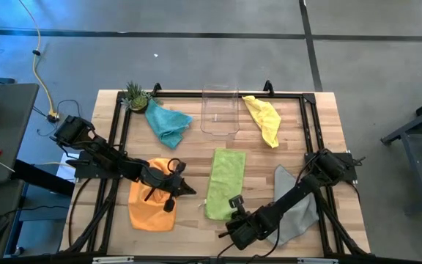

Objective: Fold microfiber towels
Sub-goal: Fold the green microfiber cloth

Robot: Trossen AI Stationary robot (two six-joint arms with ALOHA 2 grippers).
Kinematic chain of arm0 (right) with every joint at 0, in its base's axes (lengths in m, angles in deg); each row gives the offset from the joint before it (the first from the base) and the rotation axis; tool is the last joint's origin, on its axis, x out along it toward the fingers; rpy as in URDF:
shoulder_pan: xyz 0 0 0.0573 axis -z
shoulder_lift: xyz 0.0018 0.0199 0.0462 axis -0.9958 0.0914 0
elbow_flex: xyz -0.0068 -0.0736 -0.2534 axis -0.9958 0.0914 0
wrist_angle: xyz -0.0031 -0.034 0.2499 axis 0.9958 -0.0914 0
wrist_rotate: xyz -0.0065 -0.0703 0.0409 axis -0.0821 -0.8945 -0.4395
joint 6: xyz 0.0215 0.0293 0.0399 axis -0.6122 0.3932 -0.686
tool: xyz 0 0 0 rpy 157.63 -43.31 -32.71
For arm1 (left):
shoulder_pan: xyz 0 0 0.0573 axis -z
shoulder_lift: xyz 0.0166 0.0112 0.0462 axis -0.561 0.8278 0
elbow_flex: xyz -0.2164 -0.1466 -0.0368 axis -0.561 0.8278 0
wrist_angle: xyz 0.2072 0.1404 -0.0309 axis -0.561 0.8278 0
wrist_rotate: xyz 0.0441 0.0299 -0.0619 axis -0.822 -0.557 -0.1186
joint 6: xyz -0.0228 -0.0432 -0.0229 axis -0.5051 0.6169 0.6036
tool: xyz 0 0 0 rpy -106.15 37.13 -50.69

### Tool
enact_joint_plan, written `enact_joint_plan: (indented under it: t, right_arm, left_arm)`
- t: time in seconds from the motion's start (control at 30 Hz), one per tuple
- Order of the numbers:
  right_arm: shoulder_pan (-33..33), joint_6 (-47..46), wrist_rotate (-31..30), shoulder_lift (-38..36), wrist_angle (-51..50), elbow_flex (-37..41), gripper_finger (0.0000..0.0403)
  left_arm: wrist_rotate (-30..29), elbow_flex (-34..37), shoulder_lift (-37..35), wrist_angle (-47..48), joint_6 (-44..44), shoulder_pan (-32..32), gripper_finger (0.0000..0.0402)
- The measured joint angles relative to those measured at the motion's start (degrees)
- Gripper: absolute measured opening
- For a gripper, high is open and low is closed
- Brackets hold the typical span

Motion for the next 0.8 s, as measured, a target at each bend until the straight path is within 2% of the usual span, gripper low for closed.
enact_joint_plan:
  t: [0.1,0.27,0.37,0.5,0.63,0.8]
  right_arm:
    - [0.0,-1.3,-0.3,-1.7,0.2,0.0,0.0005]
    - [-0.1,-3.1,-0.3,-4.7,0.3,-0.1,0.0003]
    - [-0.1,-4.9,-0.7,-6.5,0.0,-0.1,0.0003]
    - [0.3,-6.8,-2.0,-8.2,-0.5,-0.1,0.0003]
    - [0.8,-7.7,-1.9,-8.3,-1.4,-0.2,0.0003]
    - [1.5,-7.6,-1.8,-8.3,-1.3,-0.2,0.0003]
  left_arm:
    - [-4.4,0.0,0.0,-0.4,-1.2,-0.7,0.0000]
    - [-4.9,0.0,0.0,-0.4,-1.7,-3.2,0.0000]
    - [-3.0,0.0,0.0,-0.4,-1.8,-4.1,0.0000]
    - [3.1,-0.3,0.0,-0.3,-4.9,-2.6,0.0005]
    - [1.0,-2.7,0.0,3.2,-10.2,2.8,0.0033]
    - [-5.1,-8.7,1.0,15.1,-14.8,8.2,0.0096]
